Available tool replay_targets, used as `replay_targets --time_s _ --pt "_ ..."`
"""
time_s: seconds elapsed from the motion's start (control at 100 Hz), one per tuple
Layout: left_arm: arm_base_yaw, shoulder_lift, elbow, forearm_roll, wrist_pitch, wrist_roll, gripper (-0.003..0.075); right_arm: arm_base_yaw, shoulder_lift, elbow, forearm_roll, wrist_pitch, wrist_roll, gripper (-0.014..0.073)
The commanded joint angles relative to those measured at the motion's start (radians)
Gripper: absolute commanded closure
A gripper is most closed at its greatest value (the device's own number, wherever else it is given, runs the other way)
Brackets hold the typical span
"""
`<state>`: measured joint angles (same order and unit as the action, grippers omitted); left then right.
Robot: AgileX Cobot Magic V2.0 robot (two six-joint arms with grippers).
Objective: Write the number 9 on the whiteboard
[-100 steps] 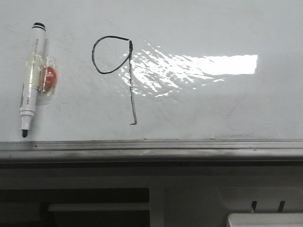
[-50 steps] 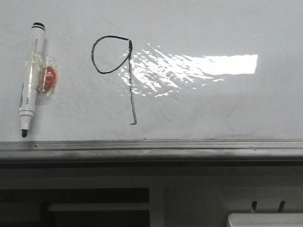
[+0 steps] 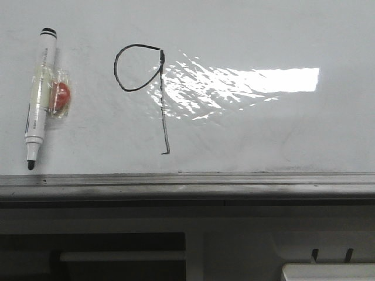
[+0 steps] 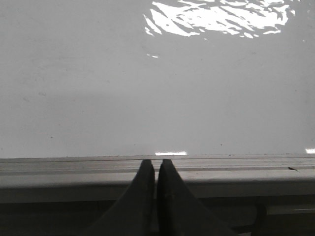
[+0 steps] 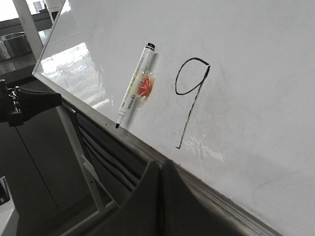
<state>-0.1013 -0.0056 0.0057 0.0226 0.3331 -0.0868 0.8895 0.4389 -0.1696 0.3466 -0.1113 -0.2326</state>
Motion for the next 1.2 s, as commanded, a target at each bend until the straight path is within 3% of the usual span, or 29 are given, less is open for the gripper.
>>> replay_targets --time_s 0.0,0.46,0.6,0.74,0.81,0.95,1.07,1.19 --pt "0.003 -0.026 0.041 0.003 -0.053 -0.008 0.0740 -0.001 0.000 -0.027 -0.014 -0.079 -0.012 0.0663" --pt "0.003 -0.026 0.041 0.003 -0.053 -0.008 0.0740 -0.060 0.002 -0.026 -0.014 -0.135 -0.027 0.0663" --pt "0.003 -0.026 0.041 0.003 -0.053 -0.008 0.0740 -0.180 0.004 0.035 -0.120 -0.392 -0.027 0.0663" --pt "0.003 -0.026 0.041 0.003 -0.053 -0.008 0.0740 -0.337 0.024 0.167 -0.258 -0.820 -0.003 0.0663" --pt "0.003 -0.026 0.041 0.003 -0.053 -0.008 0.0740 -0.397 0.011 0.209 -0.294 -0.907 0.019 0.0663" --pt "0.003 -0.026 0.041 0.003 -0.053 -0.008 0.0740 -0.540 -0.061 0.205 -0.364 -0.741 0.152 0.0663" --pt "0.003 -0.026 0.041 0.003 -0.053 -0.008 0.0740 -0.688 -0.158 0.205 -0.412 -0.434 0.284 0.0663" --pt "0.003 -0.026 0.041 0.003 -0.053 -0.008 0.0740 -0.780 -0.262 0.205 -0.415 -0.111 0.315 0.0663"
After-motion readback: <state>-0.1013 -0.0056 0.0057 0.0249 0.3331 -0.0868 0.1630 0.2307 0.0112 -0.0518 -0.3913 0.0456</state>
